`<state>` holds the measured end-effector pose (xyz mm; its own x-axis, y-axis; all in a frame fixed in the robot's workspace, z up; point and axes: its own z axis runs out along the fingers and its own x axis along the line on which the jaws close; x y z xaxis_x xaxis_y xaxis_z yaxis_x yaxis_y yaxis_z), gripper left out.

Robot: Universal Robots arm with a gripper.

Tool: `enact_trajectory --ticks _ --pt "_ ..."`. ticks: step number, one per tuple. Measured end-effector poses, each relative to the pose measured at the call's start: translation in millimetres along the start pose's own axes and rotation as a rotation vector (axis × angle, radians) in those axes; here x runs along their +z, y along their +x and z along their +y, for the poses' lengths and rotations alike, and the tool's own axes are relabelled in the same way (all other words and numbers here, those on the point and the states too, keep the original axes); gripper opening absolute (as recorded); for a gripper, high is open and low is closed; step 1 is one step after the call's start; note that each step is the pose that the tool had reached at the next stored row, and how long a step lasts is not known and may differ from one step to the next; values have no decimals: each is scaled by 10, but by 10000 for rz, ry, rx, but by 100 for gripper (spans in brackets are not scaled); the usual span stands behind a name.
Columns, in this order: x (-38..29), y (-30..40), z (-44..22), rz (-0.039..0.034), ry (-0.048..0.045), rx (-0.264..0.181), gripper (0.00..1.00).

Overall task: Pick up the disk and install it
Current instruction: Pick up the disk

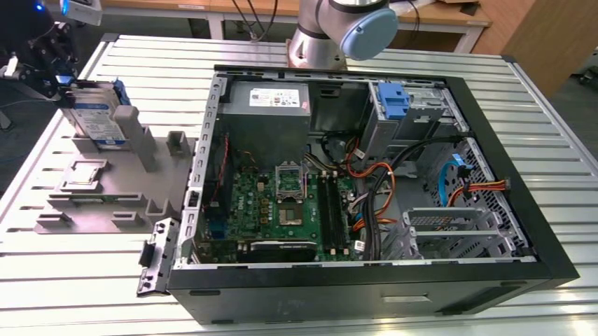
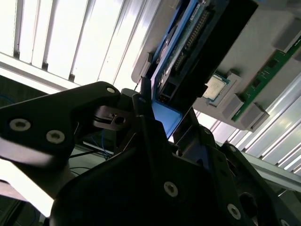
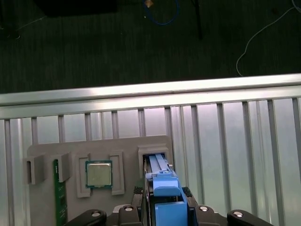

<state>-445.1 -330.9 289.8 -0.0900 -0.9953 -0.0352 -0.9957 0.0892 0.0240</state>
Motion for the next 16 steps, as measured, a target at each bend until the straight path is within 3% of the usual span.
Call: enact_trajectory --ticks 16 --pt "11 1 0 -9 -2 -1 42"
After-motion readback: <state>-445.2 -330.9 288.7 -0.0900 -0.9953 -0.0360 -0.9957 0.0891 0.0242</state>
